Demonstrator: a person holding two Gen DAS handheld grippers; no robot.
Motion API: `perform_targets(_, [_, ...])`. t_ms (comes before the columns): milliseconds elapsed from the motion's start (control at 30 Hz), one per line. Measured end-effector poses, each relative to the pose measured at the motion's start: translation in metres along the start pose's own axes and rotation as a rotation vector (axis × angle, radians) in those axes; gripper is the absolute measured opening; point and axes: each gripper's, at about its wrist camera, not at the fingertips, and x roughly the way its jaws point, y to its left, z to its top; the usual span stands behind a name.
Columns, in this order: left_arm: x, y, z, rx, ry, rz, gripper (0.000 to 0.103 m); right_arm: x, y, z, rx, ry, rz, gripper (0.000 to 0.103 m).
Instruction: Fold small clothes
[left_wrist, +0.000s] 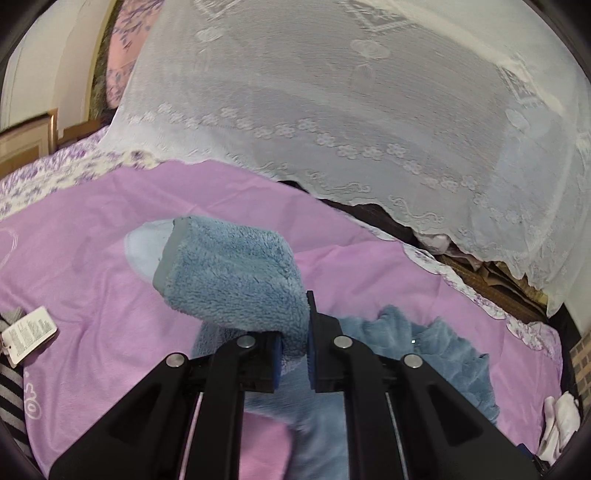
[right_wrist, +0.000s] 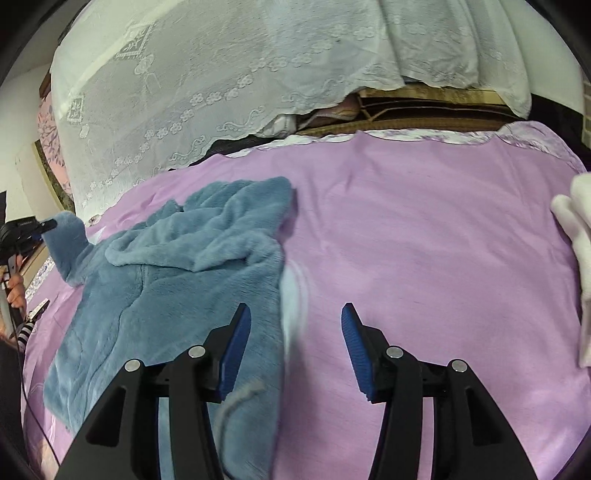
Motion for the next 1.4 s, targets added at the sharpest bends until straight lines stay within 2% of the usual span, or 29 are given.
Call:
perform_targets(233, [0.002,-0.062,0.000,0.061,-0.010,-0.025,0.009,-0.013,-0.020,-0.009,0.008,-0.017,0.026,0.052])
perform_targets(533, [0.006,-0.135,-0.012,0.121,-0.004,-0.086,0.009,-0.004,-0.040,-0.014,0.084,0.049,0.102,0.052])
perform_targets(833, [0.027,-0.217,-0.061,0.213,0.068,-0.182,0.009,0.000,-0.049,-0.015,0.138,0.062,0.127,0.052])
perform_targets(967, [0.042,-0.242,-0.096,0.298,0.124,-0.170,0.009,0.000,-0.051,-0.015,0.152,0.060,0.131,0.052])
perform_targets(1033, [0.051,-0.250,-0.111,0.333,0.162,-0.165,0.015,0.001,-0.053,-0.015,0.157,0.063,0.133,0.052])
perform_targets(1067, [0.058,-0.252,-0.122,0.352,0.194,-0.164,0.030,0.002,-0.053,-0.016,0.161,0.066,0.136,0.052])
perform_targets(1100, [0.060,-0.253,-0.127,0.361,0.205,-0.159,0.050,0.003,-0.055,-0.016,0.163,0.067,0.139,0.052])
perform_targets(1167, [0.059,-0.252,-0.135,0.380,0.201,-0.142,0.068,0.004,-0.057,-0.016,0.172,0.067,0.147,0.052])
perform_targets(1333, [0.040,-0.227,-0.128,0.378,0.206,-0.174,0.081,0.006,-0.062,-0.016,0.191,0.066,0.161,0.052])
perform_targets(1400, [0.028,-0.206,-0.120,0.382,0.180,-0.152,0.085,0.006,-0.063,-0.016,0.195,0.058,0.165,0.052])
